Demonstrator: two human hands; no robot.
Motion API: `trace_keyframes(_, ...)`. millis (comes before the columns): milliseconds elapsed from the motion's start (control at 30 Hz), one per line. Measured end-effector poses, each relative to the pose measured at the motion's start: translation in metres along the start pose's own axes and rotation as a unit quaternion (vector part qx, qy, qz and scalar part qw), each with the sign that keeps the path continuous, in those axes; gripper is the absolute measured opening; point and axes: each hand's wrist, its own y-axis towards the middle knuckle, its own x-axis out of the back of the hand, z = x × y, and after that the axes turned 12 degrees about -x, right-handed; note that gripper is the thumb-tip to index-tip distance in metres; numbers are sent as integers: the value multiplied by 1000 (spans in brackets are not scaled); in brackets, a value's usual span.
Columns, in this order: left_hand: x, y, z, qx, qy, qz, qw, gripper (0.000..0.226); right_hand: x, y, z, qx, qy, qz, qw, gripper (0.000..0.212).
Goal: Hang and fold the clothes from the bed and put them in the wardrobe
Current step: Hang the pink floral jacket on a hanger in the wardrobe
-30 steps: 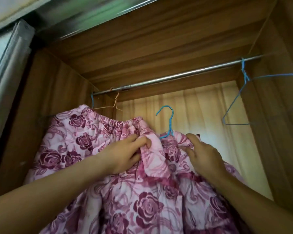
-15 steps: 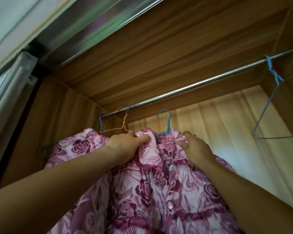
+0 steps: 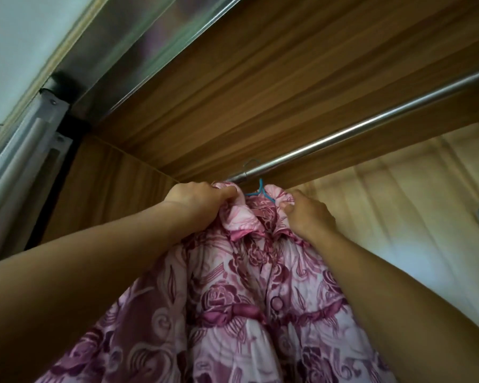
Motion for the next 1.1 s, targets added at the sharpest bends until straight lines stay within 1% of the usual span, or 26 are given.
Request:
trace_keyframes(167,-7,-29,2,26,19,21,999,49,-25,-19,8,44,57,44,996,38)
trace_keyframes(267,-18,-46,-3,47,27,12,998,49,-32,-36,0,55,69,54,995,41)
trace_keyframes(300,-20,-52,-6,55,43,3,998,48,-32,-40,-4,58,64,47,995,41)
trace_keyframes(367,-28,-65,-14,56,102,-39,992,44,-29,-47,-11,62,51,33,996,39)
trace_keyframes(433,-38,-74,-25,49,150,-72,985,39,-23,-55,-20,72,66,24,995,47)
trace_keyframes(500,-44,-77,-32,40,145,-108,983,39,-18,-62,-26,78,70,4,994,57)
trace_keyframes(567,-43,-74,-36,38,110,-125,985,43,-16,-69,-29,67,61,-25,996,57)
trace_keyframes(633,-39,-68,-38,49,51,-121,990,47,-17,-79,-32,64,53,-52,995,53)
trace_keyframes(700,-32,-63,-40,55,-23,-105,993,46,-22,-91,-31,75,48,-58,994,49)
trace_keyframes(767,-25,-58,-44,32,-96,-87,991,40,-28,-99,-28,70,61,-52,994,49)
trace_keyframes(800,-23,-56,-48,12,-134,-77,988,37,-29,-100,-26,53,75,-47,995,49)
trace_keyframes(867,-21,-54,-59,-31,-190,-61,979,36,-27,-96,-16,6,136,-21,991,46)
trace_keyframes(933,-25,-54,-69,-61,-206,-61,975,36,-24,-92,-1,-24,215,8,976,45)
trace_keyframes(1033,-35,-59,-73,-50,-235,-59,969,43,-26,-95,15,-10,282,47,958,50)
trace_keyframes(1100,-41,-67,-74,-44,-269,-68,960,45,-32,-108,10,18,274,90,957,53)
